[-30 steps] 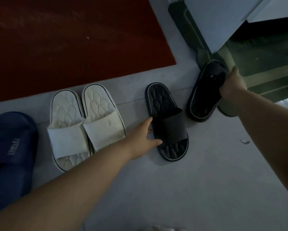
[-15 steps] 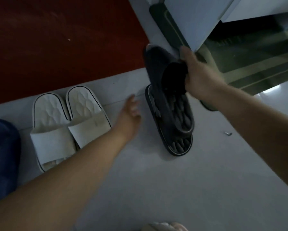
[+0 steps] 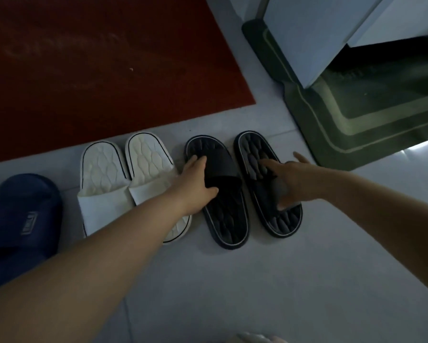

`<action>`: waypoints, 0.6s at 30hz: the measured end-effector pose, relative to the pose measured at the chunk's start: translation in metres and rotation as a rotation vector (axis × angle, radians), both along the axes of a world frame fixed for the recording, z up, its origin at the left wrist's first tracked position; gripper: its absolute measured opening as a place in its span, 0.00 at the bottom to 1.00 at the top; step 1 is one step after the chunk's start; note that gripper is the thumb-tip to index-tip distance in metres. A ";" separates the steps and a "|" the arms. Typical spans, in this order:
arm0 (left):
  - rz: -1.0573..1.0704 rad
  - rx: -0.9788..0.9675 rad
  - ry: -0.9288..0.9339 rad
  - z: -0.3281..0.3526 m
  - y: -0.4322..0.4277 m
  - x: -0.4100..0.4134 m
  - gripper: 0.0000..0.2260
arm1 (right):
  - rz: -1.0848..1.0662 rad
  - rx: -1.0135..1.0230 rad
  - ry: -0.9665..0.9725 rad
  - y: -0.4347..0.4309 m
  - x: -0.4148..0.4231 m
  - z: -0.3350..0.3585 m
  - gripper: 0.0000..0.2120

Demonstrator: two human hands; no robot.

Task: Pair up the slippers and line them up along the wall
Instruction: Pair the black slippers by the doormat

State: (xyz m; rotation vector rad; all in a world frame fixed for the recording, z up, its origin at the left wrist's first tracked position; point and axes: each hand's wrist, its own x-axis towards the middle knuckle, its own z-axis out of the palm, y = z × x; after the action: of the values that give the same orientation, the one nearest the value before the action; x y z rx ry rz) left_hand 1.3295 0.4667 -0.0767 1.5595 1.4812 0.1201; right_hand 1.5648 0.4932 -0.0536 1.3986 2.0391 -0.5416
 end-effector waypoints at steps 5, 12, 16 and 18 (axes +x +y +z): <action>0.018 -0.035 0.029 -0.006 0.005 0.008 0.35 | -0.071 0.054 0.154 -0.004 0.025 0.013 0.46; 0.098 -0.103 -0.288 -0.014 0.004 0.058 0.29 | -0.524 0.154 0.598 0.003 0.058 0.069 0.44; 0.349 -0.466 -0.883 -0.004 -0.002 0.099 0.17 | -0.706 0.268 0.520 -0.011 0.068 0.092 0.41; 0.399 -0.412 -0.857 0.001 0.005 0.097 0.16 | -0.905 0.264 0.605 -0.025 0.062 0.095 0.38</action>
State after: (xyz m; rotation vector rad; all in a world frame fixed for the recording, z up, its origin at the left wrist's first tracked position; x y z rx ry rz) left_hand 1.4263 0.4714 -0.0760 0.7045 1.0036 0.5954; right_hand 1.6269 0.4678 0.0418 2.5722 1.8273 -1.2155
